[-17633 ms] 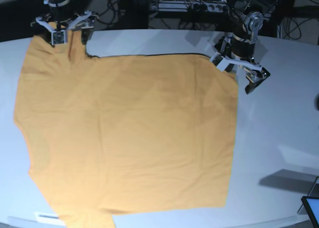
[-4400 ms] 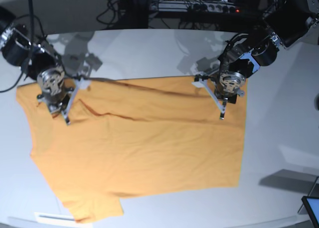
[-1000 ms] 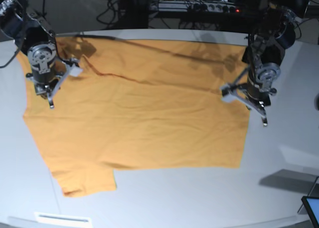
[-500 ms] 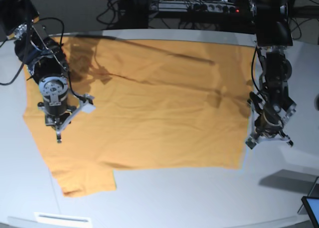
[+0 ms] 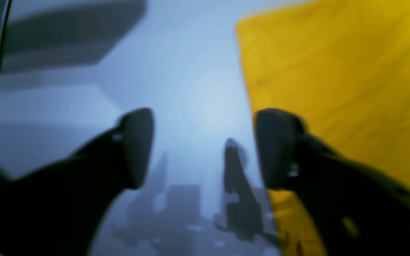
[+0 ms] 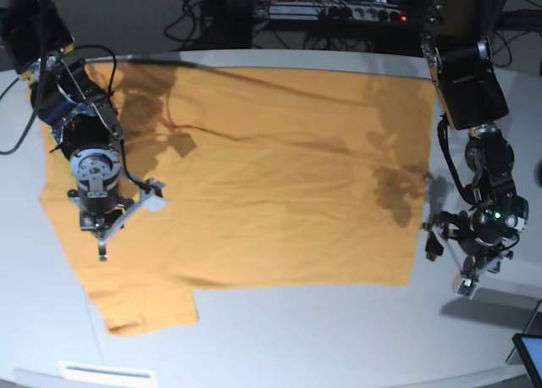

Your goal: Fold the T-shirt properly

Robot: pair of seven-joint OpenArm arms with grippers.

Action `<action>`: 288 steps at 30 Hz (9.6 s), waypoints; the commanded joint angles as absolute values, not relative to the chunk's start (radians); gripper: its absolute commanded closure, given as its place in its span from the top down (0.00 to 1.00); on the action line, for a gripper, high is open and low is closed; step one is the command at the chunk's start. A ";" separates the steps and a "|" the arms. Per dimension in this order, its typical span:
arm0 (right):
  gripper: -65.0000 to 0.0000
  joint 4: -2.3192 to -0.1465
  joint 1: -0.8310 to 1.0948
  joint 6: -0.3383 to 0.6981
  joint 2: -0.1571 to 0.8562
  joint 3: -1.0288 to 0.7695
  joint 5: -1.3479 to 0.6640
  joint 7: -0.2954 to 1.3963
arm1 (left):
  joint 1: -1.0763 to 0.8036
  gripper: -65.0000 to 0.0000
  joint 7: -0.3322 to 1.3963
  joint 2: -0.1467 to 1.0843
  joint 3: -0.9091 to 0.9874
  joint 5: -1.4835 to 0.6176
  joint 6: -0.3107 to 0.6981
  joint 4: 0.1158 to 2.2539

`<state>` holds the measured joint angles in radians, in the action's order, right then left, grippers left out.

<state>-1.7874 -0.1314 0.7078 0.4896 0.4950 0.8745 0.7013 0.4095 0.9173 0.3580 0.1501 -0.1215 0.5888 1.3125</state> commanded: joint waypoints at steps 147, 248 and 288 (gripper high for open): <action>0.33 -0.857 -0.680 0.698 0.490 0.490 0.616 0.435 | 0.542 0.00 0.702 0.289 0.145 -0.168 0.582 0.865; 0.56 -0.881 -0.611 0.698 0.427 0.575 0.616 0.490 | 0.492 0.00 0.710 0.274 0.143 -0.170 0.582 0.943; 0.34 -1.271 -0.545 0.698 0.607 0.579 0.547 0.679 | 0.487 0.00 0.708 0.289 0.143 -0.168 0.584 0.958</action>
<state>-1.2591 -0.5381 0.6983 0.5995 0.5827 0.5453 0.6731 0.4599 0.7189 0.2756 0.1421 -0.1623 0.5835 0.9371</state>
